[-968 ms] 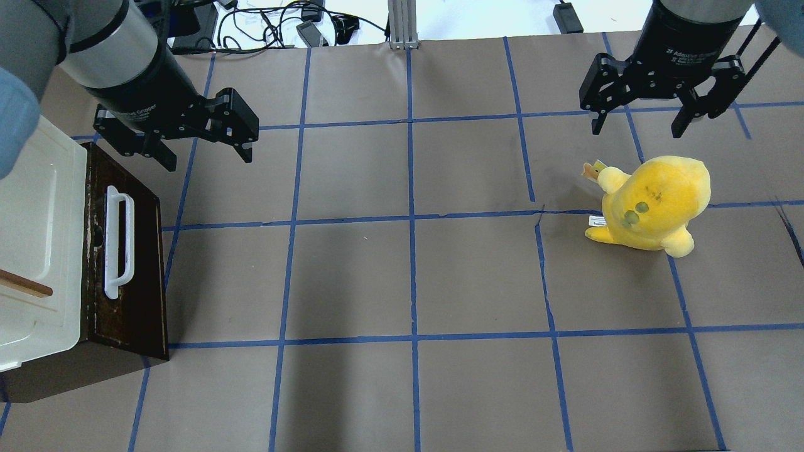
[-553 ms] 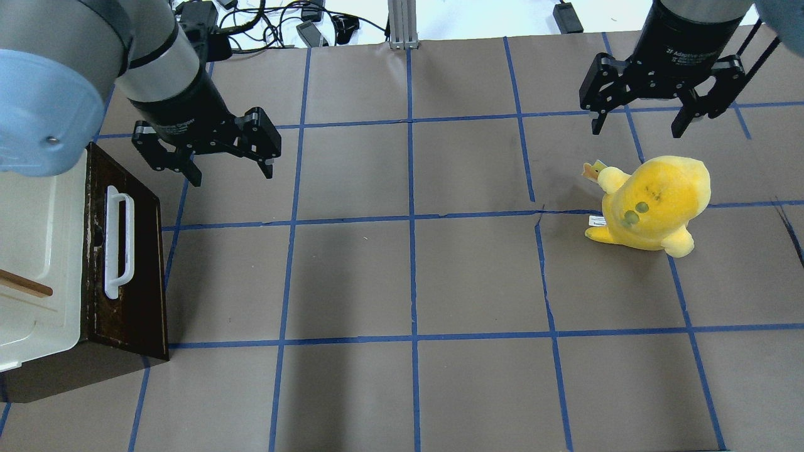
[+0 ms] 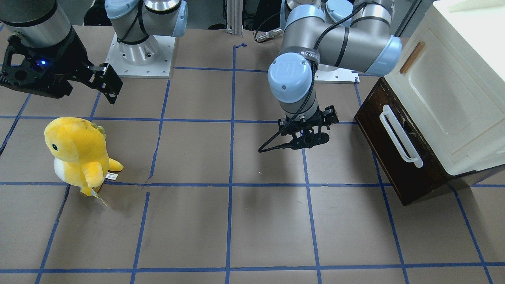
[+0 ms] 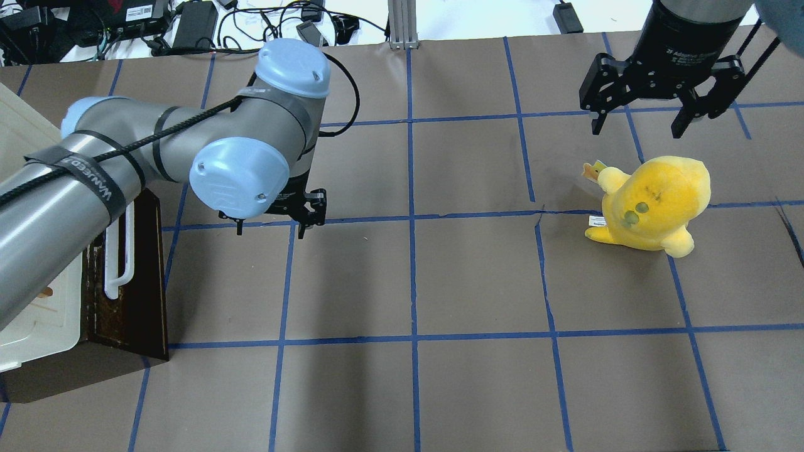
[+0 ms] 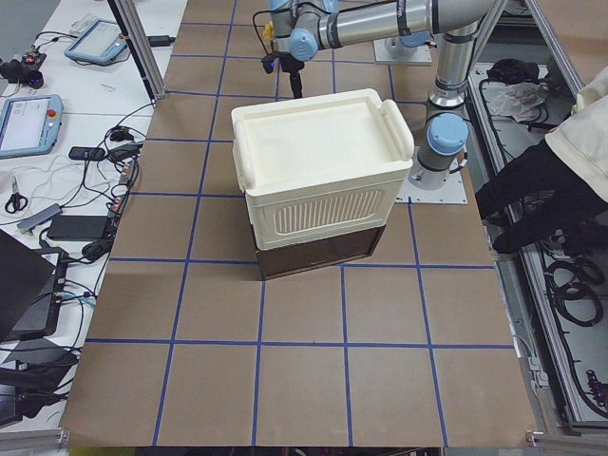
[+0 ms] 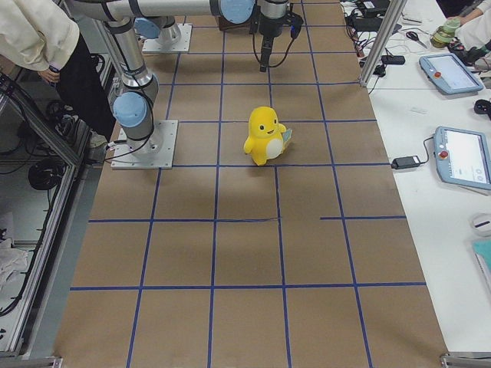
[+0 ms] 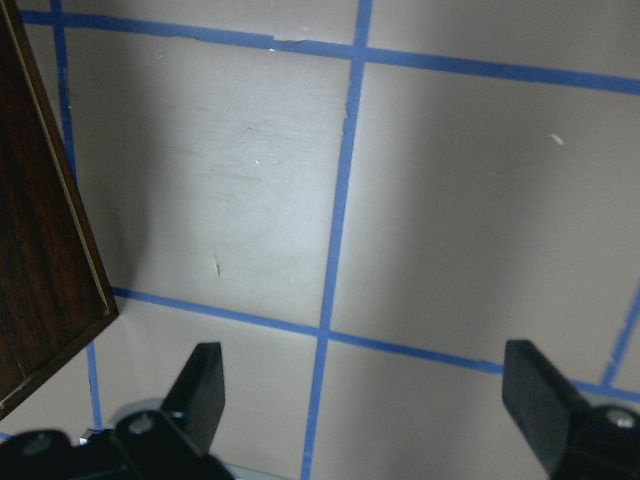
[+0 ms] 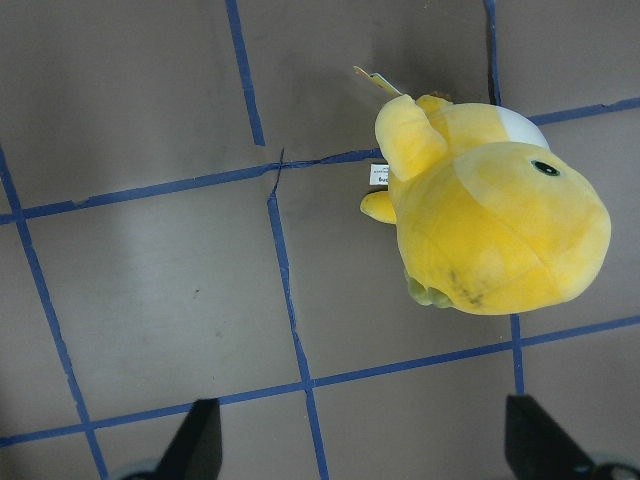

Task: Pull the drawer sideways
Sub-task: 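Move the left gripper down to the white drawer handle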

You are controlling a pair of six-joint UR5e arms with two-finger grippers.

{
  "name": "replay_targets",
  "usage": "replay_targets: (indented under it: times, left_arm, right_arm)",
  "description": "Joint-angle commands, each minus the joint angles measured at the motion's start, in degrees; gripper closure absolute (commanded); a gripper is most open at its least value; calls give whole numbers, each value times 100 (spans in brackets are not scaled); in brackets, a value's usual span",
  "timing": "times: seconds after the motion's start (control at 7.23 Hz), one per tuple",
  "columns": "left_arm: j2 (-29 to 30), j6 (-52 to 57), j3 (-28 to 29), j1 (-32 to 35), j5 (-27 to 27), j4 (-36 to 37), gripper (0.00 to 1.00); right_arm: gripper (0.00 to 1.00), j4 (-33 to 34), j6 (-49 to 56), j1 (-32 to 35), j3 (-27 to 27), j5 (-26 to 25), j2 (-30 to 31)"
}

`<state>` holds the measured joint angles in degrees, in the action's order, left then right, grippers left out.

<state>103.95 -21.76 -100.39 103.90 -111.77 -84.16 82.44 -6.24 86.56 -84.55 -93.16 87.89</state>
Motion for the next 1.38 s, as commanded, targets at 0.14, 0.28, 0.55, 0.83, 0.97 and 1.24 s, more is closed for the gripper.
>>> replay_targets:
  times: [0.14,0.28,0.55,0.83,0.97,1.24]
  left_arm:
    - [546,40,-375,183,-2304,-379,0]
    - [616,40,-428,183,-2888,-696,0]
    - [757,31,-499,-166,-4144,-1434,0]
    - [793,-30,-525,-587,-4361,-1751,0]
    - [810,-39,-517,-755,-4388,-1788,0]
    - [907,-48,-525,-766,-4406,-1797,0]
  right_arm:
    - [0,0,0,1,0,0,0]
    - [0,0,0,1,0,0,0]
    - [0,0,0,1,0,0,0]
    - [0,0,0,1,0,0,0]
    - [0,0,0,1,0,0,0]
    - [0,0,0,1,0,0,0]
